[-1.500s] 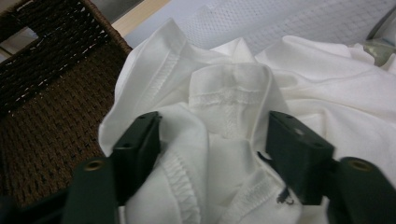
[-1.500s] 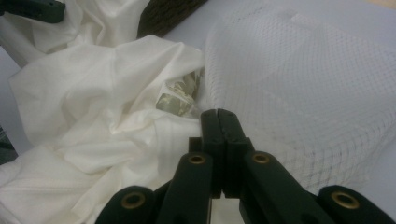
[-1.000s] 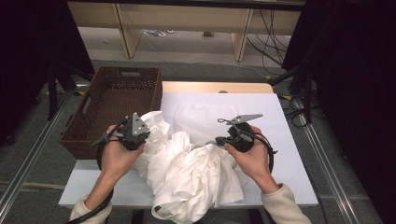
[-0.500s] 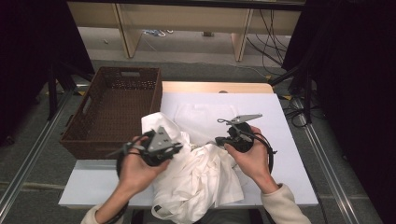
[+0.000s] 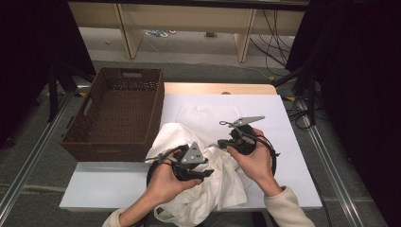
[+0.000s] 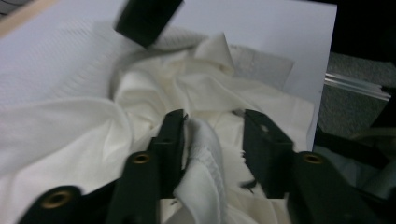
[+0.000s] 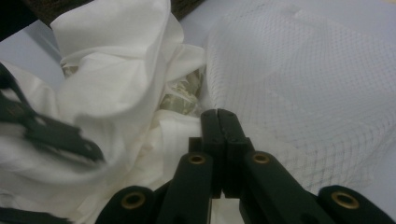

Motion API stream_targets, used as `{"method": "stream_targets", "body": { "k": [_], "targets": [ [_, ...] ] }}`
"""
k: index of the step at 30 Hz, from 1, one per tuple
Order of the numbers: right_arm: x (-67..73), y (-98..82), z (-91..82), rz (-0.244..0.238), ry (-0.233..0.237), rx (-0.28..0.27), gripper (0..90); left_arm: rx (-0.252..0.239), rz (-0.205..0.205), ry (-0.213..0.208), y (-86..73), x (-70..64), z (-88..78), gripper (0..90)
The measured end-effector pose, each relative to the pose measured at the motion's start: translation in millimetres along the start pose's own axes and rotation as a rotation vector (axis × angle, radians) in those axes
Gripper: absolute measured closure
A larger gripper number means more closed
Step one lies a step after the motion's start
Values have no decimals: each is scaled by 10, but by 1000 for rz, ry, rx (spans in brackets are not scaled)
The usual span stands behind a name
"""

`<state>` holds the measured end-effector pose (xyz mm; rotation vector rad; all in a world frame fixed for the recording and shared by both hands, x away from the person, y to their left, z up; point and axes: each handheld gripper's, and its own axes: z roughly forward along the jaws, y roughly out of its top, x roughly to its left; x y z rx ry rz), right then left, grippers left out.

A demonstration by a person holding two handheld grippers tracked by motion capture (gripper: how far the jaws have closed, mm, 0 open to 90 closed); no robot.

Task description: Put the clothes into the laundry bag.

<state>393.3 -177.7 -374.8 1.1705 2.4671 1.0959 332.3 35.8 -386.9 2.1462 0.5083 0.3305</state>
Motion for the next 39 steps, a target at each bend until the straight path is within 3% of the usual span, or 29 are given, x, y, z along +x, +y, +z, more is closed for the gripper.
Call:
{"method": "stream_targets", "body": {
  "k": [4,9,11,12,13,16,17,20,24,25,27,31,33,34,35,37,39],
  "targets": [
    [6,7,-3,10,9,0,900,-45,39,92,87,47,-193,414],
    [9,8,-1,7,7,-2,900,17,37,158,-28,205,-82,320],
    [4,8,0,10,9,-4,900,77,-2,120,-126,282,45,295],
    [4,8,3,10,8,-7,900,89,-49,84,-180,301,130,291],
    [5,5,12,11,9,-11,900,106,-35,76,-222,334,205,285],
    [20,1,23,13,3,-5,900,149,-50,31,-282,308,411,294],
    [6,0,41,-12,14,-2,900,162,-28,36,-274,297,442,312],
    [33,2,47,10,10,10,900,191,9,67,-229,254,548,375],
    [19,-5,71,-28,9,4,900,207,38,109,-231,234,660,614],
    [31,-10,88,-13,13,-9,900,215,41,112,-237,225,678,652],
    [44,-5,73,3,14,14,900,213,42,115,-234,216,683,728],
    [11,-8,90,-23,24,-6,900,168,14,94,-123,191,463,770],
    [20,0,66,3,17,0,900,152,38,108,-35,157,323,772],
    [24,-1,77,11,16,-27,900,134,22,91,2,114,267,773],
    [29,3,52,22,14,-16,900,120,24,83,35,82,224,773],
    [38,11,37,18,20,-27,900,83,31,67,83,17,199,773],
    [55,16,16,17,30,-27,900,76,31,66,93,-12,249,772]
  ]
}}
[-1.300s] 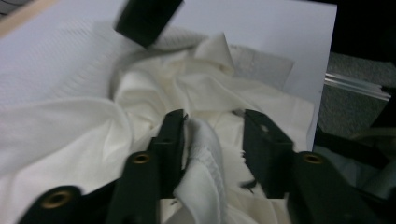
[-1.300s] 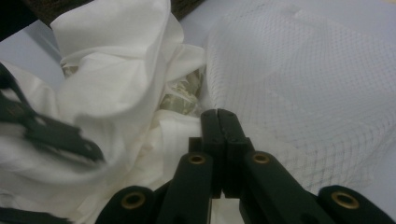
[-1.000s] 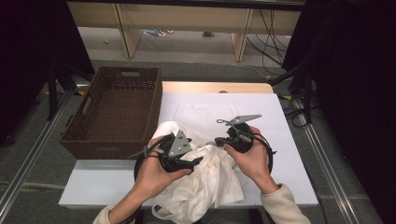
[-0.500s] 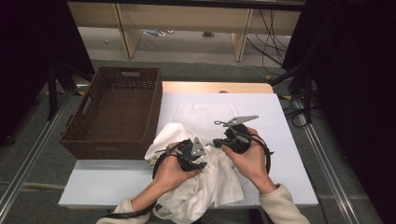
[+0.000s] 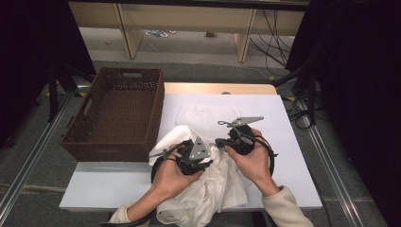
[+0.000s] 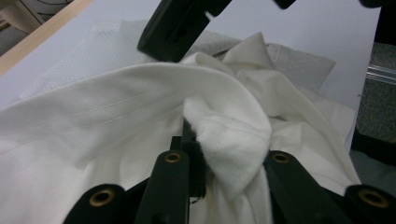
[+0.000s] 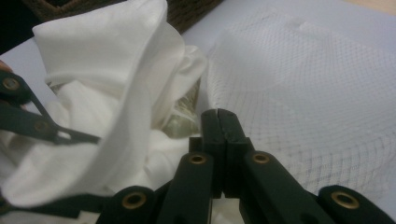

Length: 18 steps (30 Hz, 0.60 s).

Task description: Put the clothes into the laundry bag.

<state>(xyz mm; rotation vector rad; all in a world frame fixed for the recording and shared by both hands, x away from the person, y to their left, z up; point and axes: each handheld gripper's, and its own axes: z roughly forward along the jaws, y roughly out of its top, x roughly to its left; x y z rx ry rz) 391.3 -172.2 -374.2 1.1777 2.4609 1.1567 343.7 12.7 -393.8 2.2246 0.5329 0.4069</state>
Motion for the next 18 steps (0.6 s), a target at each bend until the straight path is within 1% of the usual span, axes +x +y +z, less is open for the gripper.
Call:
{"method": "stream_targets", "body": {
  "k": [1,3,4,5,6,7,8,9,10,11,12,14,15,16,17,18],
  "targets": [
    [14,1,-9,5,8,-5,900,-8,-13,-1,-3,-5,56,771],
    [59,4,-5,8,35,-20,900,4,-24,8,-21,23,194,770],
    [76,9,-18,-3,40,-9,900,10,-32,16,-39,50,271,769],
    [98,2,1,4,45,-24,900,13,-42,28,-57,72,348,768],
    [93,3,0,-7,43,-1,900,18,-38,33,-75,100,418,766],
    [89,-11,34,3,49,-12,900,24,-46,38,-89,118,475,763],
    [73,-16,52,3,44,-7,900,27,-44,44,-96,127,513,760],
    [53,-19,62,5,50,-3,900,39,-35,54,-99,144,562,758],
    [39,-21,64,26,52,10,900,43,-40,57,-98,158,594,755],
    [22,-20,66,18,43,10,900,47,-53,57,-96,170,621,752],
    [20,-20,61,25,46,11,900,48,-63,57,-91,184,647,749],
    [14,-22,68,24,46,10,900,52,-75,52,-79,211,673,744],
    [19,-25,72,32,45,11,900,48,-71,50,-74,216,669,736],
    [22,-25,65,43,46,24,900,35,-69,43,-74,213,646,721],
    [11,-26,67,35,48,17,900,14,-71,22,-81,208,597,687],
    [-4,-23,59,26,46,14,900,5,-70,4,-84,208,557,591]
  ]
}}
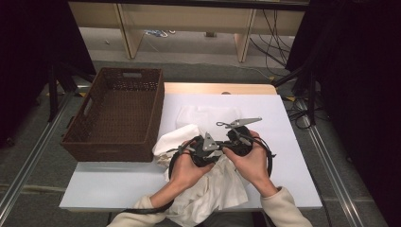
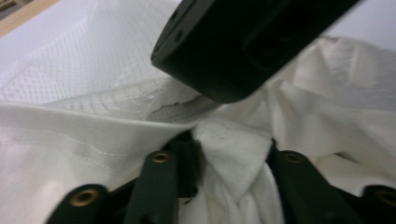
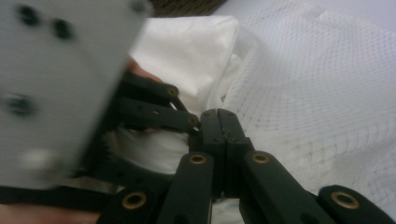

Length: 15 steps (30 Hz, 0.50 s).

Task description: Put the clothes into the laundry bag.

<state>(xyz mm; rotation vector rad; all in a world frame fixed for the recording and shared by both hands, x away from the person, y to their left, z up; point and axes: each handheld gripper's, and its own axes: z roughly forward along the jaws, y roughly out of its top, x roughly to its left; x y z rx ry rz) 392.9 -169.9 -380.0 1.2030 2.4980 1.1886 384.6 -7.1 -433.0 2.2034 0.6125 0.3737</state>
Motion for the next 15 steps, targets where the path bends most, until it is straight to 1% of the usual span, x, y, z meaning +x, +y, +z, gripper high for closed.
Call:
{"method": "stream_targets", "body": {
  "k": [1,2,3,4,5,6,7,8,9,10,11,12,13,14,15],
  "targets": [
    [-2,1,-11,3,-3,0,900,-4,6,-30,-1,-4,-67,509],
    [-20,6,-16,-17,-2,-7,900,-9,5,-54,-1,-26,-151,433],
    [-27,9,-34,10,6,19,900,-15,10,-80,3,-47,-246,395],
    [-27,7,-39,11,-6,0,900,-9,33,-71,13,-54,-354,367],
    [-28,5,-37,15,-16,-13,900,-15,34,-83,17,-67,-449,353],
    [-45,9,-43,-1,-16,-7,900,-30,39,-86,25,-66,-547,347],
    [-52,12,-45,-7,-11,-4,900,-55,30,-87,34,-56,-658,344],
    [-43,10,-51,7,-18,-1,900,-68,27,-79,41,-35,-720,343],
    [-37,11,-55,7,-21,1,900,-93,22,-55,53,12,-788,339],
    [-29,12,-55,7,-22,4,900,-107,15,-24,58,71,-834,336],
    [-17,8,-38,13,-30,-16,900,-102,26,6,61,144,-867,334],
    [-22,13,-39,-10,-27,-10,900,-101,17,32,55,191,-870,329],
    [-23,16,-46,-16,-24,3,900,-87,29,57,51,282,-858,324],
    [-9,15,-48,1,-24,9,900,-83,17,60,39,327,-826,311],
    [-14,15,-46,-7,-27,6,900,-58,14,64,22,413,-761,300]
  ]
}}
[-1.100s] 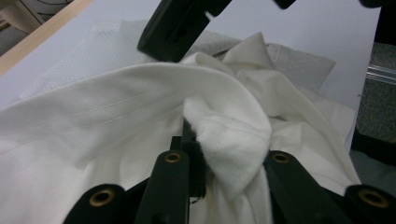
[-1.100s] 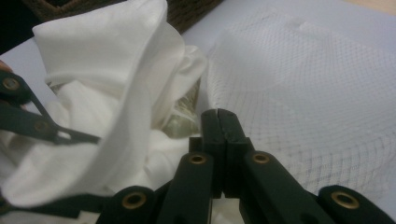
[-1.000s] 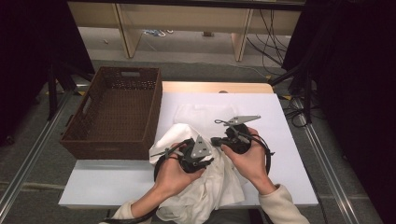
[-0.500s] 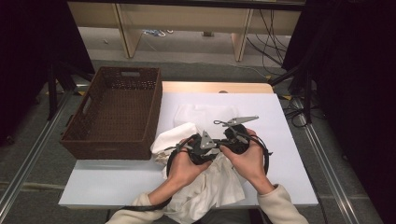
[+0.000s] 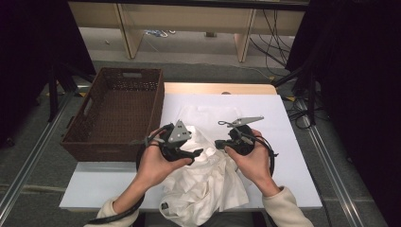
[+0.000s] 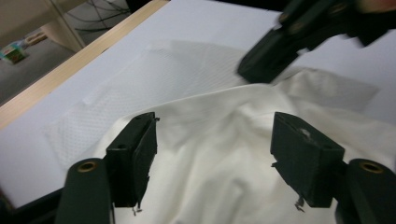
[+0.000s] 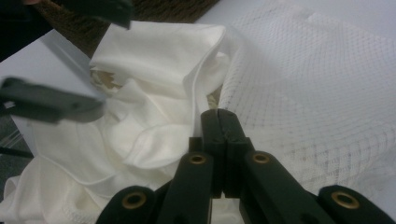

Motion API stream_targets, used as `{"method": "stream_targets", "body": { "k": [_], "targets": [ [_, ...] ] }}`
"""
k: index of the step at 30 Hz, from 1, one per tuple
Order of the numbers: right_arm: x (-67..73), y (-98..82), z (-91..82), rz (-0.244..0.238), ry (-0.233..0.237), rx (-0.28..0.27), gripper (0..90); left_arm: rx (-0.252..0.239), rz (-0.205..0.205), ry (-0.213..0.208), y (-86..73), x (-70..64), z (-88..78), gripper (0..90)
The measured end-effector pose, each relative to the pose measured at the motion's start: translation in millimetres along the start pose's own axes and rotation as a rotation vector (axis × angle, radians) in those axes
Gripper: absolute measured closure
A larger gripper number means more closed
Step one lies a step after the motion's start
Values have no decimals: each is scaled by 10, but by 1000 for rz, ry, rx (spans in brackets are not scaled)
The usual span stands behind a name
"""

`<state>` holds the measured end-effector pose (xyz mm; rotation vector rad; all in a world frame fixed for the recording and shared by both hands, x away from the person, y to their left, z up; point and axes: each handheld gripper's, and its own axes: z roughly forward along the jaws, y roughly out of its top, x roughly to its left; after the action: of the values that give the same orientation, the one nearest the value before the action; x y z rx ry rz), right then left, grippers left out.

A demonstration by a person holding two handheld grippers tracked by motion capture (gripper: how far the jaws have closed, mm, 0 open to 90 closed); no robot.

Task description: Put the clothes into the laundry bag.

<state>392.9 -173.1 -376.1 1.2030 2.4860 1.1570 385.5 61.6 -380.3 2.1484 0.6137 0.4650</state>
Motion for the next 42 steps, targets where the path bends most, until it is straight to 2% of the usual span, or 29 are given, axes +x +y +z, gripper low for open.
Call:
{"method": "stream_targets", "body": {
  "k": [1,2,3,4,5,6,8,11,12,15,16,17,18,21,23,25,27,28,29,30,31,32,33,34,36,38,39,40,42],
  "targets": [
    [-8,1,1,-7,1,-2,900,44,3,10,-34,88,86,287],
    [-12,-2,14,3,8,-7,900,79,-21,13,-73,139,169,257],
    [-21,2,-3,9,13,14,900,100,-33,14,-106,176,232,255],
    [-21,-2,2,10,13,4,900,126,-36,10,-150,219,316,254],
    [-20,-2,-2,11,11,10,900,145,-63,7,-190,220,381,247],
    [-35,2,-2,-10,8,9,900,201,-65,-40,-245,233,472,245],
    [-35,-3,3,1,5,9,900,227,-105,-83,-311,205,577,275],
    [-15,-14,29,23,-1,-11,900,254,-110,-95,-336,164,613,381],
    [-12,-11,20,24,-2,2,900,266,-103,-104,-345,152,622,429],
    [-10,-10,25,15,-2,7,900,321,-74,-114,-378,79,665,694],
    [-11,-11,25,10,-8,12,900,310,-56,-99,-391,55,678,768],
    [-3,-13,25,14,-13,13,900,301,-60,-75,-381,24,656,809],
    [-5,-15,31,19,-15,11,900,294,-62,-75,-365,21,630,828],
    [-16,-13,33,29,-19,1,900,239,-61,-52,-262,-26,440,838],
    [-41,-10,29,16,-20,2,900,169,-49,-47,-136,-114,253,839],
    [-64,-6,26,7,-17,-9,900,120,-31,-56,-30,-211,121,838],
    [-49,-11,20,30,-21,-33,900,94,-5,-87,48,-314,64,838],
    [-39,-11,7,42,-20,-34,900,83,4,-105,72,-372,73,839],
    [-48,-9,3,25,-18,-51,900,75,15,-128,85,-427,110,838],
    [-46,-5,-2,18,-9,-59,900,77,31,-123,91,-457,144,838],
    [-41,-3,-6,18,5,-64,900,74,45,-127,92,-507,223,838],
    [-23,-3,-29,23,-8,-71,900,77,39,-148,85,-549,320,836],
    [-3,-2,-37,43,14,-60,900,77,37,-145,80,-569,378,835],
    [2,-1,-46,44,13,-61,900,82,33,-142,71,-584,460,833],
    [-21,1,-31,6,24,-70,900,112,42,-132,46,-582,639,830],
    [-13,-4,-31,37,27,-50,900,125,36,-114,20,-580,754,825],
    [-9,-7,-28,51,32,-42,900,128,26,-107,11,-577,794,821],
    [-22,-11,-7,40,36,-51,900,137,27,-99,14,-558,836,816],
    [-25,-14,0,46,35,-34,900,137,2,-112,30,-548,843,793]
  ]
}}
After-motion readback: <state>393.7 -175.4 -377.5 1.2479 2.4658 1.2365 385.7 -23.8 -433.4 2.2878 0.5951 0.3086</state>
